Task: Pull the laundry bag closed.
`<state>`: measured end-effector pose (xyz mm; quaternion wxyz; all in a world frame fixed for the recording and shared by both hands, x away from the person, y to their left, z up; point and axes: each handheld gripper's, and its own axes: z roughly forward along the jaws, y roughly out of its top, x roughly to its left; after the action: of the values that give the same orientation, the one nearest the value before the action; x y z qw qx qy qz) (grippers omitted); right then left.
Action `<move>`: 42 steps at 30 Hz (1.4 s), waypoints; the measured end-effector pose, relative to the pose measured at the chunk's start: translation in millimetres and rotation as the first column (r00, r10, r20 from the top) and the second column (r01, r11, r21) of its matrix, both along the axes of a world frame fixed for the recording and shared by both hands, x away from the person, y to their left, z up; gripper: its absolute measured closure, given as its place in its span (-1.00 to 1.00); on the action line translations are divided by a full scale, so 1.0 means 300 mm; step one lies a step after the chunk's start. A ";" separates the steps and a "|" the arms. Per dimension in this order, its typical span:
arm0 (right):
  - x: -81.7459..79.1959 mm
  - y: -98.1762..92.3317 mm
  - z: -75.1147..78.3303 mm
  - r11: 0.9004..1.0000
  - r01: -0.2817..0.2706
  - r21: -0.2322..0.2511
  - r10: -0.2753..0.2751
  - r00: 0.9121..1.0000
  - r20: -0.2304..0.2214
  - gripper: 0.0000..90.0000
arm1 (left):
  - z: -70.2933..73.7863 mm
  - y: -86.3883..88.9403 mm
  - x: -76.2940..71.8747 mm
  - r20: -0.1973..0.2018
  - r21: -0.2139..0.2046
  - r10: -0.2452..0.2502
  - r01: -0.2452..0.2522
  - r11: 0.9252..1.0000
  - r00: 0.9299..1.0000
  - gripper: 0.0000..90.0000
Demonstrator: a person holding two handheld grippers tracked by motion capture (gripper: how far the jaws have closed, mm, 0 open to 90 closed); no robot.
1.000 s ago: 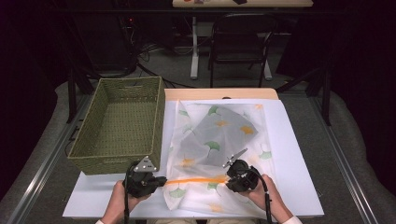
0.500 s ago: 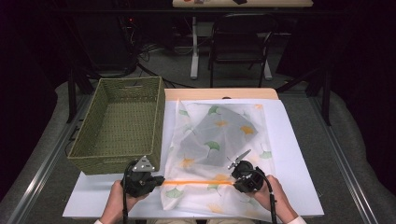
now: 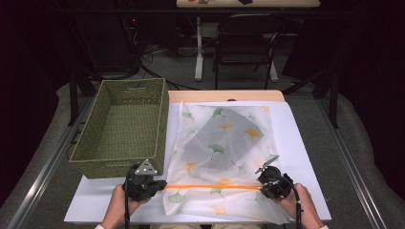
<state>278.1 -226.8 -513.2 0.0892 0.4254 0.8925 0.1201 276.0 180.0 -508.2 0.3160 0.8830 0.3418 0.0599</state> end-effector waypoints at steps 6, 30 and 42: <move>-0.016 -0.089 -0.009 0.998 0.059 -0.010 -0.059 0.998 0.005 0.88 | -0.003 0.003 -0.001 -0.002 0.000 0.008 -0.008 1.000 1.000 0.95; -0.031 -0.164 -0.022 0.994 0.103 0.029 -0.103 0.995 -0.007 0.95 | -0.012 -0.002 -0.002 -0.012 0.012 -0.009 0.009 1.000 1.000 0.94; -0.036 -0.216 0.023 0.981 0.124 0.151 -0.132 0.990 0.045 0.18 | -0.004 0.005 -0.006 -0.039 0.007 -0.004 0.004 1.000 0.999 0.18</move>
<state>267.1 -291.7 -506.4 0.0892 0.4838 0.8492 0.1918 274.3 181.4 -509.4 0.3062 0.8859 0.3458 0.0433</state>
